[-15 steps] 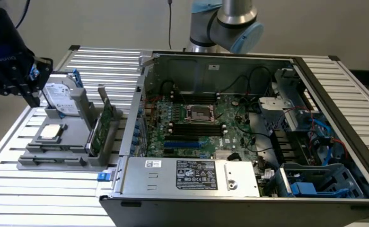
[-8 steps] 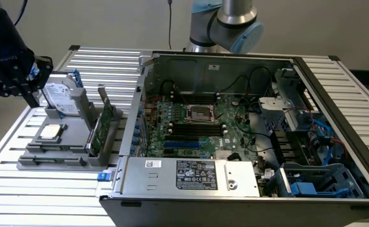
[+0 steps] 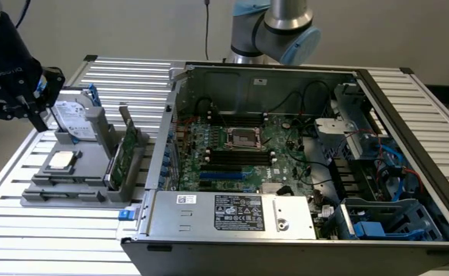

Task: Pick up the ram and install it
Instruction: 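Pick up the ram and move it above insertion slot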

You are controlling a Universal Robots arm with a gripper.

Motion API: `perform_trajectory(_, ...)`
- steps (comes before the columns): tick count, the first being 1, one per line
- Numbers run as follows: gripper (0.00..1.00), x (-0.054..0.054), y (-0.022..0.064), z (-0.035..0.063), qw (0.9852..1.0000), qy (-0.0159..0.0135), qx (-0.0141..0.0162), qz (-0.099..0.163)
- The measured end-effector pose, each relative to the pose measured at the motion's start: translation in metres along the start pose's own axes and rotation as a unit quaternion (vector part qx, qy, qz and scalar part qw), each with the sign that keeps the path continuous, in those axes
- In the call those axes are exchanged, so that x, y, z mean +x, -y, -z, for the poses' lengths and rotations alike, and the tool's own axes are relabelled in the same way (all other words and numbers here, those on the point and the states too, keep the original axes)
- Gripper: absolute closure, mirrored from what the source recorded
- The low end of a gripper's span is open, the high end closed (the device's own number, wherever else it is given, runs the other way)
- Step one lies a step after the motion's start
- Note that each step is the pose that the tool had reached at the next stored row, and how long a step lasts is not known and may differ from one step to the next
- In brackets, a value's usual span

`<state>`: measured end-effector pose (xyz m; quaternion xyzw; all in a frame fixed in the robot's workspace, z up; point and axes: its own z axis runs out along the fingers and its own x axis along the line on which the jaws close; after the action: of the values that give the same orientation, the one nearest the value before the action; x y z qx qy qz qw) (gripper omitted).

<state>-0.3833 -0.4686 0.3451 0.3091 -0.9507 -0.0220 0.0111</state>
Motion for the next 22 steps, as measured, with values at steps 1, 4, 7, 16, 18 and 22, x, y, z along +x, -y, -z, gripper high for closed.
perform_trajectory(1, 0.89, 0.0000, 0.0000, -0.0002, 1.0000, -0.0004, 0.0001, 0.009)
perform_trajectory(4, 0.89, 0.0000, 0.0000, -0.0007, 0.9993, -0.0014, 0.0006, 0.036)
perform_trajectory(7, 0.89, 0.0000, 0.0000, -0.0015, 0.9980, -0.0024, 0.0010, 0.063)
perform_trajectory(16, 0.89, 0.0000, 0.0002, -0.0047, 0.9894, -0.0056, 0.0021, 0.145)
perform_trajectory(18, 0.89, 0.0000, 0.0002, -0.0057, 0.9866, -0.0063, 0.0025, 0.163)
perform_trajectory(22, 0.89, 0.0000, 0.0003, -0.0080, 0.9801, -0.0076, 0.0031, 0.198)
